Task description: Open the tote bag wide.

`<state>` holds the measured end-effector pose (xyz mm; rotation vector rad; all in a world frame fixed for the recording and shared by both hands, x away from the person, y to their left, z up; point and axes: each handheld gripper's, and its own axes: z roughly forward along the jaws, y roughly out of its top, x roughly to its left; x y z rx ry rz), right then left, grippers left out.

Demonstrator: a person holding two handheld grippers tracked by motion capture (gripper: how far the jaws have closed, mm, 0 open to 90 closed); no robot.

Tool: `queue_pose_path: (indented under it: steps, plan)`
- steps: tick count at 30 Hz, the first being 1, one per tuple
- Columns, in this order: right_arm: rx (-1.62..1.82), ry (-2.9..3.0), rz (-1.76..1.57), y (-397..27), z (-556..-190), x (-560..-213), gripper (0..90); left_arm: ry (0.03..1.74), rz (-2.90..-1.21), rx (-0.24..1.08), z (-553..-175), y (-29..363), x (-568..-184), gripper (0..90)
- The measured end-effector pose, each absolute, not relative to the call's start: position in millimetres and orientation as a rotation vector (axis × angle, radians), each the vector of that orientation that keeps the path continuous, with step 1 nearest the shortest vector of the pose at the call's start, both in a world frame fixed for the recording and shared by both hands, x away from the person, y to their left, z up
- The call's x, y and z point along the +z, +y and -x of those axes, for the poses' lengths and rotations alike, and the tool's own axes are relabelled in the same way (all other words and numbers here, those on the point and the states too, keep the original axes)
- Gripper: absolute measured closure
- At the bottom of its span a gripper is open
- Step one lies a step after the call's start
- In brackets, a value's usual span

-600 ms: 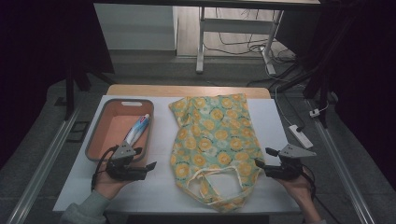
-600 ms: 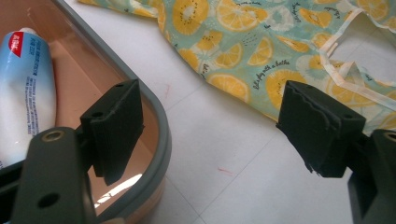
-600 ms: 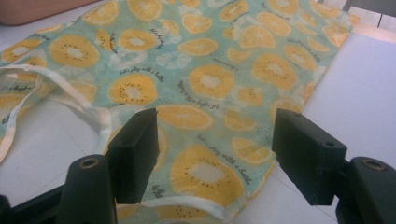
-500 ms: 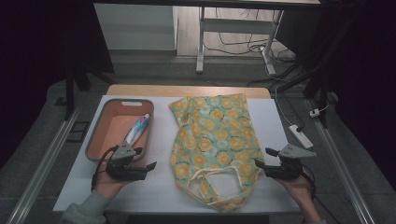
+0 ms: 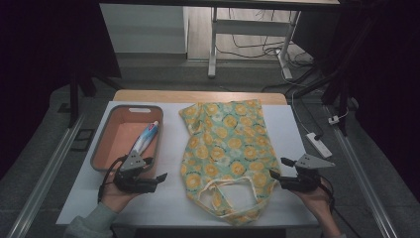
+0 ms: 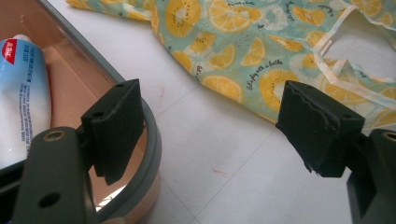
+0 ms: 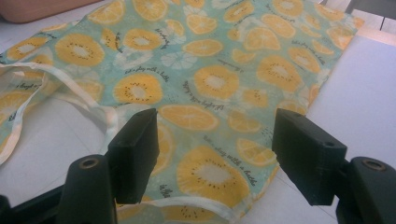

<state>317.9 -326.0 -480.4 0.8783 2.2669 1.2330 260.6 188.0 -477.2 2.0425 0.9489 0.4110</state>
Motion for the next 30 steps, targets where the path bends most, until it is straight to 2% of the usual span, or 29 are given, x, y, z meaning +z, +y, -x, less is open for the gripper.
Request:
queue_pose_path:
  steps: [11,16,30]
  plan:
    - [1.246,2.259,-0.878,-326,-316,-477,31.1,0.872,-2.012,0.461,-249,180,-457,23.5]
    - [1.251,2.261,-0.874,-324,-317,-476,31.1,0.755,-2.087,0.406,-251,145,-451,23.4]
    - [1.244,2.281,-0.861,-321,-316,-478,31.1,0.628,-2.296,0.251,-271,74,-467,22.0]
